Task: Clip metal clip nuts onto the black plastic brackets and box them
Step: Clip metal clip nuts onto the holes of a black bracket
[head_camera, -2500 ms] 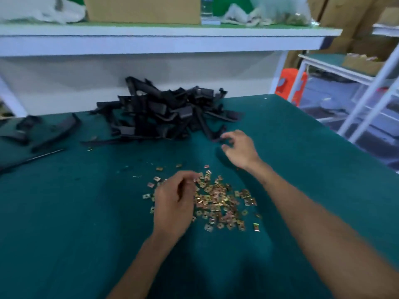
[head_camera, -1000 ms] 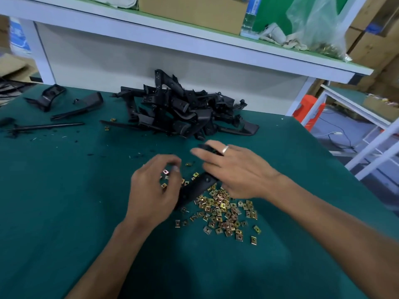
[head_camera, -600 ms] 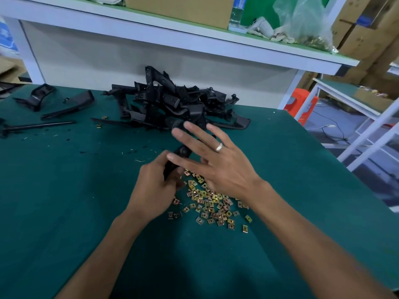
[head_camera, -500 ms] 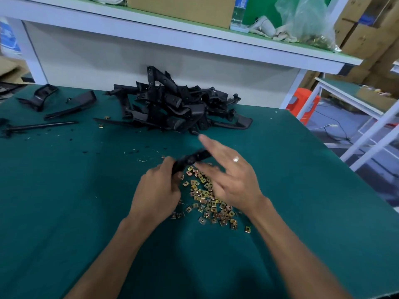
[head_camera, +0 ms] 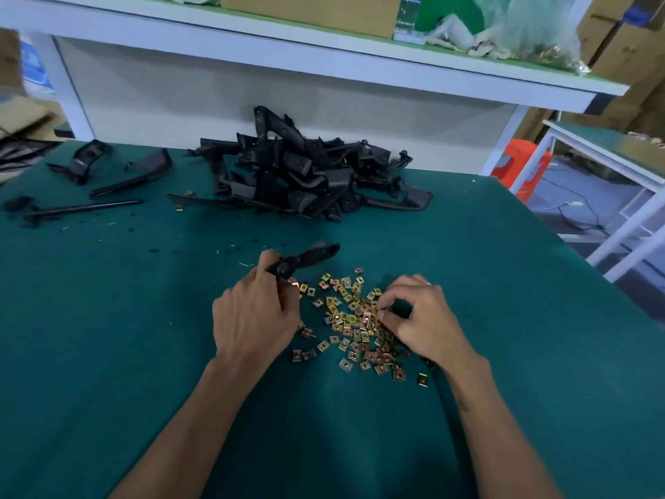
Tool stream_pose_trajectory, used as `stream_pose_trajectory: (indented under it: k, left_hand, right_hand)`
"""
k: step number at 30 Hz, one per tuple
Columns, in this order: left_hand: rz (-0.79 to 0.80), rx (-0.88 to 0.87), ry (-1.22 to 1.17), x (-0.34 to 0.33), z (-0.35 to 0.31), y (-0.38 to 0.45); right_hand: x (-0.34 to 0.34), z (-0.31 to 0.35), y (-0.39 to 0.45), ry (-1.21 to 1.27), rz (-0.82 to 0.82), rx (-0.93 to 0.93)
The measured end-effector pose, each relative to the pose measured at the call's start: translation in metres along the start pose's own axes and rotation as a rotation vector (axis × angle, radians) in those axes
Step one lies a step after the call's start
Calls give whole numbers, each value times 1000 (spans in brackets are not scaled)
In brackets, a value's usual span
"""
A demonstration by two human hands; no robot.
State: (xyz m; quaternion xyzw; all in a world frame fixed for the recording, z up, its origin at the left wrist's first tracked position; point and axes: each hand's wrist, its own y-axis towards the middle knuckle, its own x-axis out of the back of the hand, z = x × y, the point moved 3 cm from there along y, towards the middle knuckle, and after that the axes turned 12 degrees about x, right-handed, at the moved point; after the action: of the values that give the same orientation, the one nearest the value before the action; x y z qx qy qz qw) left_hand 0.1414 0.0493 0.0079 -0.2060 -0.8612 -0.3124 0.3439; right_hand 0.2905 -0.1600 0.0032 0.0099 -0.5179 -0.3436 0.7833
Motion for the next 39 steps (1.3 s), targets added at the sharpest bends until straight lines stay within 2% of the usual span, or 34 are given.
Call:
stream_pose_trajectory:
  k: [5,11,18,22,24,28,31,33,34,39]
  left_hand:
    - [-79,-27,84,0,5,2]
    - [-66,-76,71,-2,4,-3]
    - [47,-147,211,-12,3,-7]
    - [75,-158,256,-12,3,-8]
    - [79,-161,272,-12,1,-9]
    - [89,-157,307,-13,-1,-9]
    - [99,-150,314,-15,2,-9]
    - [95,-140,307,-16,2,-9]
    - [93,-138,300,-16,1,-10]
    - [109,-157,260,-16,-2,-11]
  right_hand:
    - [0,-4,-7,18,-6,0]
    - [-3,-4,-7,6,32,15]
    - [-7,-1,-3,-46,128,11]
    - [-6,-1,-2,-1,75,-58]
    - [-2,1,-1,63,-16,-83]
    - [6,26,12,325,-320,-105]
    - [-5,50,28,741,-481,-131]
    - [-18,62,34,982,-532,-172]
    - [-24,67,34,1026,-530,-175]
    - [-35,73,29,1066,-515,-191]
